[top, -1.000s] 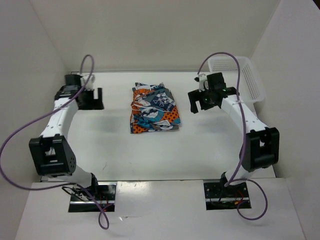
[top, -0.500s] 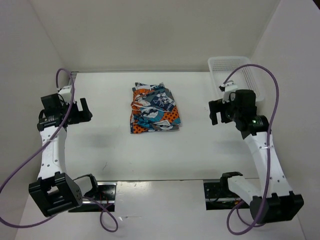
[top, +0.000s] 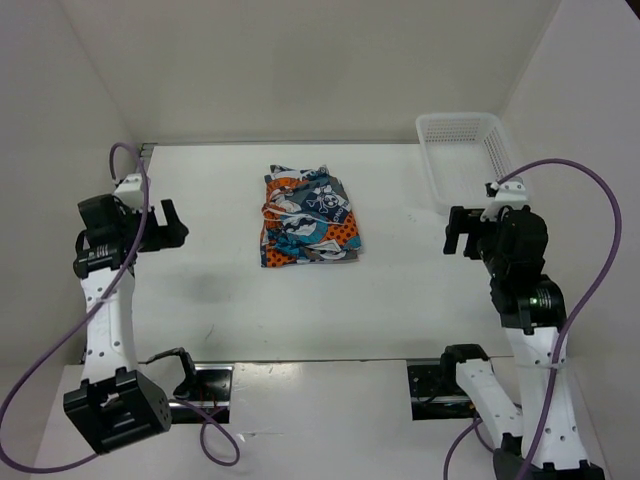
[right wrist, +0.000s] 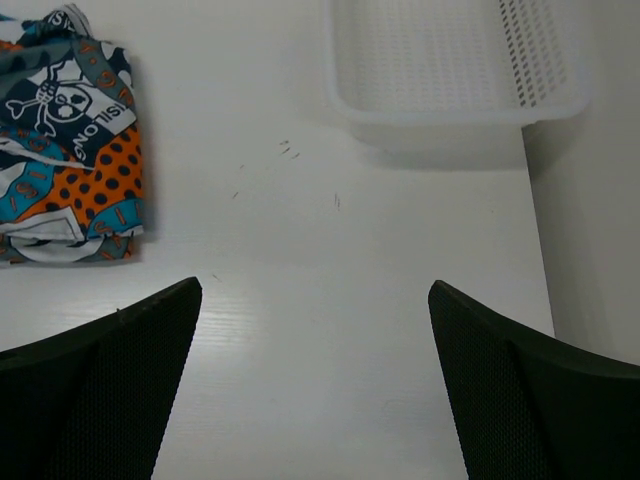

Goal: Fold and stack the shorts
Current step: Fold the shorts

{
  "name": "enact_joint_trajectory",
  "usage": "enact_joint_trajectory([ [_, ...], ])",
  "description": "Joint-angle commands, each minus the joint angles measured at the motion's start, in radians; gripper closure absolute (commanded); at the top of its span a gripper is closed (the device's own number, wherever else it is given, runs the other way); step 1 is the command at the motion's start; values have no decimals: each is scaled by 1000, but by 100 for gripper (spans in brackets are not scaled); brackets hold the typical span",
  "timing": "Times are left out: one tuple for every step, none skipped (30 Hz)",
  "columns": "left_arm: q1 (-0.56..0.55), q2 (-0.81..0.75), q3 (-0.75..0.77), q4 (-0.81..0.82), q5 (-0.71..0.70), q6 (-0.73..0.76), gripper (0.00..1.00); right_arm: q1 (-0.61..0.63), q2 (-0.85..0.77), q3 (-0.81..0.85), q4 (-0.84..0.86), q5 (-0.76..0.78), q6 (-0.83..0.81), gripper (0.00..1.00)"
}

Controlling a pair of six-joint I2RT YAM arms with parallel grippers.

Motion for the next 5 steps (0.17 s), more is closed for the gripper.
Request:
enact_joint_trajectory([
  [7,-24,-5,34,39,4,1,-7,-27,-16,65,59,48,1],
  [7,-33,-5,34,39,4,1,-7,-38,-16,74,59,48,1],
  [7,-34,-5,34,39,4,1,-7,-38,-25,74,59,48,1],
  [7,-34,-5,34,39,4,1,-7,-38,-25,74,59,48,1],
  [7,-34,-5,34,39,4,1,-7,-38,-25,86,59,66,1],
])
